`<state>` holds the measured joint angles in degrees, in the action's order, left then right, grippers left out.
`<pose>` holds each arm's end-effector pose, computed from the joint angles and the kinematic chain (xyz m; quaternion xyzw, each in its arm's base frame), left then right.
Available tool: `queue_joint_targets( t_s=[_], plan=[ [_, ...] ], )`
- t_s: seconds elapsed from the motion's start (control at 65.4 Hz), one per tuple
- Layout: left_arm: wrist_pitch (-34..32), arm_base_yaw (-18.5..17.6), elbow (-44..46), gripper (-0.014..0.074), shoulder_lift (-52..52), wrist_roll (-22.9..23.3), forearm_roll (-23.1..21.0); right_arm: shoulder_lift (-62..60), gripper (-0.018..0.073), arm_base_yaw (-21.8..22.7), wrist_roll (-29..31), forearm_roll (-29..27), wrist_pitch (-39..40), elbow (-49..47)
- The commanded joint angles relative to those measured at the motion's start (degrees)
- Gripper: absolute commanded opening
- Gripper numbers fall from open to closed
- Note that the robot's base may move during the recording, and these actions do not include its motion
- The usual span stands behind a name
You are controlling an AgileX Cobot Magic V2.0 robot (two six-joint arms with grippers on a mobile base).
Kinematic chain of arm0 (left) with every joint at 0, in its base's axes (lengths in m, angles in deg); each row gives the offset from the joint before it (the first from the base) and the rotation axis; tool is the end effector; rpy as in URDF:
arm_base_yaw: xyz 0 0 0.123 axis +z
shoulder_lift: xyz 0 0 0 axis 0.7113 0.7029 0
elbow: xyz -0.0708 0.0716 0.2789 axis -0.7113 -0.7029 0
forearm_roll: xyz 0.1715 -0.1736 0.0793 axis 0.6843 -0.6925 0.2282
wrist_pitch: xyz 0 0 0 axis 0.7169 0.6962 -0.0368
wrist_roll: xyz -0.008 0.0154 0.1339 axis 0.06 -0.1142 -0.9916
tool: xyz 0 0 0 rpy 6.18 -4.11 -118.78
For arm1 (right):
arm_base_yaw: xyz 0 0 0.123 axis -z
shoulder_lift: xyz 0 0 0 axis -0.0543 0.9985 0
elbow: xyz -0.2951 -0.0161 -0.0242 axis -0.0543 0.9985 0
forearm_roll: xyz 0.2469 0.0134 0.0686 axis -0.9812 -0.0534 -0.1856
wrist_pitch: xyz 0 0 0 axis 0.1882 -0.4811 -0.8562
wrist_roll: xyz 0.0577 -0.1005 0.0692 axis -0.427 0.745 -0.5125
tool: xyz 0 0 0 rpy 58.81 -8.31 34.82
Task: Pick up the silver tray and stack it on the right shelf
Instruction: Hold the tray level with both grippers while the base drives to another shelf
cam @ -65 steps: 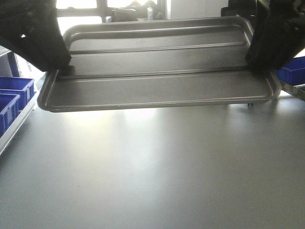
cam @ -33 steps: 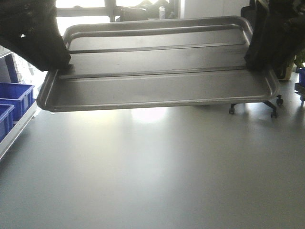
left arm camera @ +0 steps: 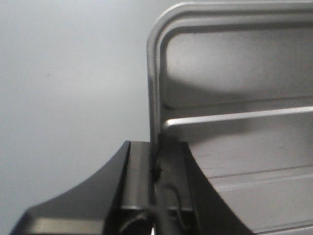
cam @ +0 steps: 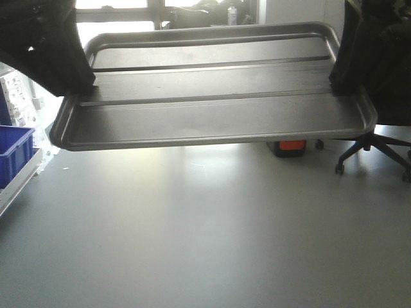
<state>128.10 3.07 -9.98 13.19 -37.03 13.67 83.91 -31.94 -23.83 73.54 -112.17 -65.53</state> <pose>0.2349 -0.1882 0.2868 0.1001 0.9426 -0.1240 0.2935 0.2363 0.1373 0.2893 -0.0215 0.9564 0.0790 0.2804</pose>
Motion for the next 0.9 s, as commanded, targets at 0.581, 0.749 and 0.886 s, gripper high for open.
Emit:
queue_joint_targets(
  t_s=[0.581, 0.749, 0.886],
  plan=[
    [-2.23, -0.38, 1.5, -0.0099, -1.67, -0.41, 1.57, -1.52, 0.0057, 0.07, 1.1, 1.85, 2.13, -1.6],
    [-2.23, -0.38, 1.5, -0.0099, -1.67, -0.41, 1.57, -1.52, 0.0057, 0.07, 1.1, 1.85, 2.13, -1.6],
    [-2.23, -0.38, 1.5, -0.0099, -1.67, -0.41, 1.57, -1.52, 0.0057, 0.07, 1.1, 1.85, 2.13, -1.6]
  ],
)
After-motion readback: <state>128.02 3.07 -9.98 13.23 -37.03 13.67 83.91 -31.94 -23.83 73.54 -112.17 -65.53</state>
